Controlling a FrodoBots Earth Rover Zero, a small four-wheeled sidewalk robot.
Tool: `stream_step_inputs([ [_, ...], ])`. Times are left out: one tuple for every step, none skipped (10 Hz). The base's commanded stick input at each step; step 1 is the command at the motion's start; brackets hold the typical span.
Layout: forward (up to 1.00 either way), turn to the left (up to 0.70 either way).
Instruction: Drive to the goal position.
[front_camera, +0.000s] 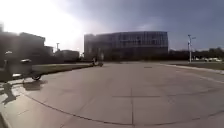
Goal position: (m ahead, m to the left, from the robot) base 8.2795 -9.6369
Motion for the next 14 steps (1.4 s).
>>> stream_step_inputs([
  [1.0,-0.39],
  [1.0,-0.39],
  [1.0,-0.39],
  [1.0,-0.39],
  [1.0,-0.29],
  [1.0,0.01],
  [1.0,0.01],
  [1.0,0.01],
  [1.0,0.01],
  [1.0,0.01],
  [1.0,0.01],
  [1.0,0.01],
  [1.0,0.01],
  [1.0,0.01],
])
